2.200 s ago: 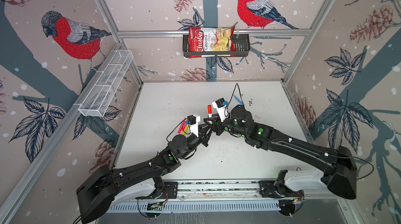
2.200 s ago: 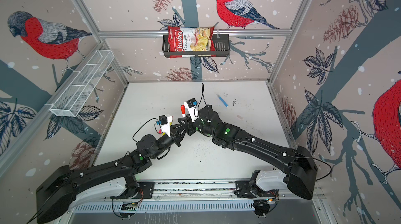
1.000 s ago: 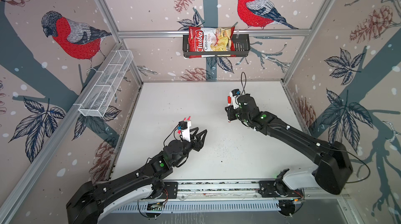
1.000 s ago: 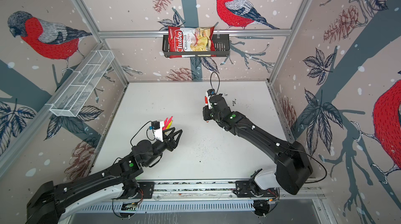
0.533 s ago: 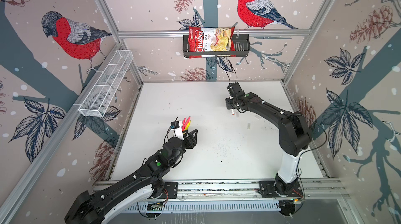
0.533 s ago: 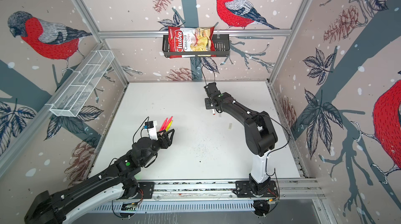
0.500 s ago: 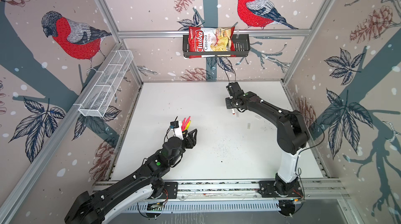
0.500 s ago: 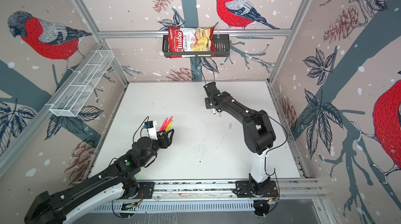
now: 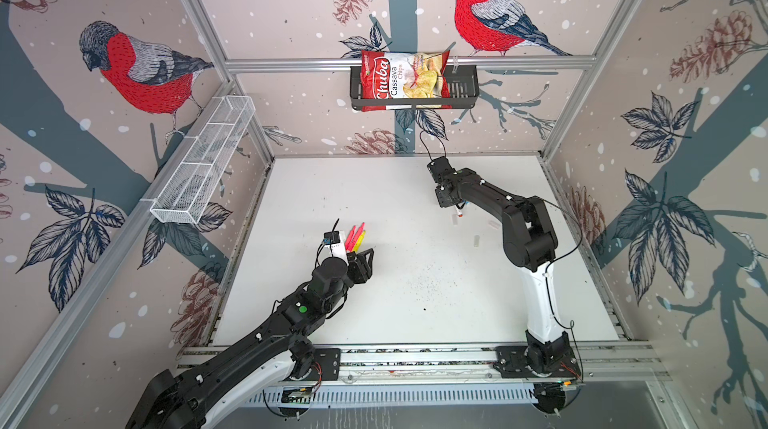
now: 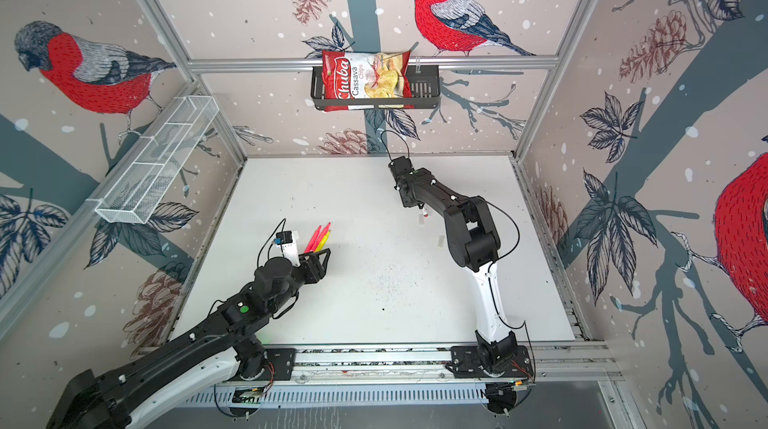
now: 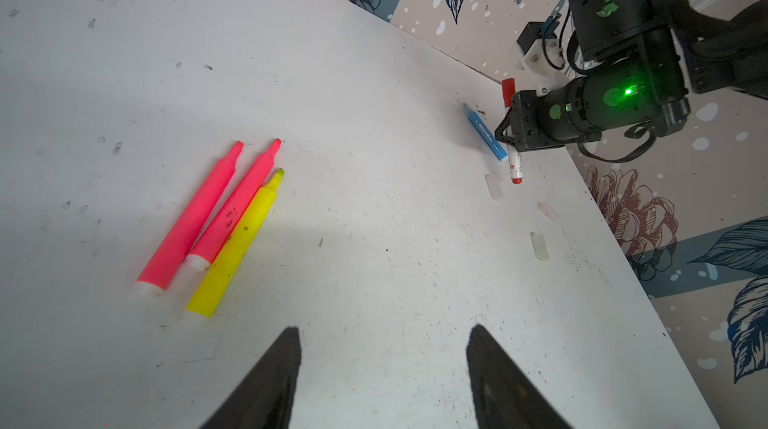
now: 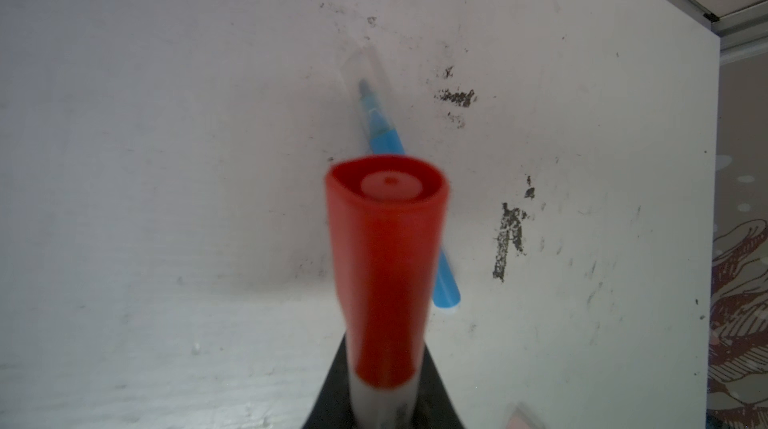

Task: Insert the pens into the pen caps
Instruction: 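Lower the red-capped marker beside the blue pen and open the right gripper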

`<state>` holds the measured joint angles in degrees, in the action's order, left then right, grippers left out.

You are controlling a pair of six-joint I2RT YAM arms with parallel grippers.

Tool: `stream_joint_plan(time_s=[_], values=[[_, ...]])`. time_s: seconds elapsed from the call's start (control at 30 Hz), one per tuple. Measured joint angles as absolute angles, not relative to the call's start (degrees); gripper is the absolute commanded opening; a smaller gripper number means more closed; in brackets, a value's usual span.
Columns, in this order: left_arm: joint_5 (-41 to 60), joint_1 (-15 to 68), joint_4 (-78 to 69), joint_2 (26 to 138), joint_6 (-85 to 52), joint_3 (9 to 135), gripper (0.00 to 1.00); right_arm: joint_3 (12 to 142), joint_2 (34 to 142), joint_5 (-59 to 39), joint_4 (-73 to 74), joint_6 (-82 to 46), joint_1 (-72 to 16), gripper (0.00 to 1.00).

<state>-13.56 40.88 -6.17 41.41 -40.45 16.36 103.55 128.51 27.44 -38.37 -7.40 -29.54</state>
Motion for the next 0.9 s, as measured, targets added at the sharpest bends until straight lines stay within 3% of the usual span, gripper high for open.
stream_joint_plan(time_s=[0.37,0.43,0.6,0.9], values=[[-13.3,40.3,-6.2,41.3,-40.4,16.3,0.63,107.8,134.1,33.7,-40.8,-3.9,-29.6,0.11],[-13.2,40.3,-6.2,41.5,-40.4,16.3,0.63,108.3,134.2,34.7,-40.7,-3.0,-30.1,0.15],[-13.1,40.3,-6.2,41.8,-40.4,16.3,0.63,109.3,134.8,35.6,-40.7,-1.8,-30.8,0.37],[-13.1,40.3,-6.2,40.8,-40.4,16.3,0.63,107.4,133.4,35.7,-40.4,-1.5,-31.5,0.42]])
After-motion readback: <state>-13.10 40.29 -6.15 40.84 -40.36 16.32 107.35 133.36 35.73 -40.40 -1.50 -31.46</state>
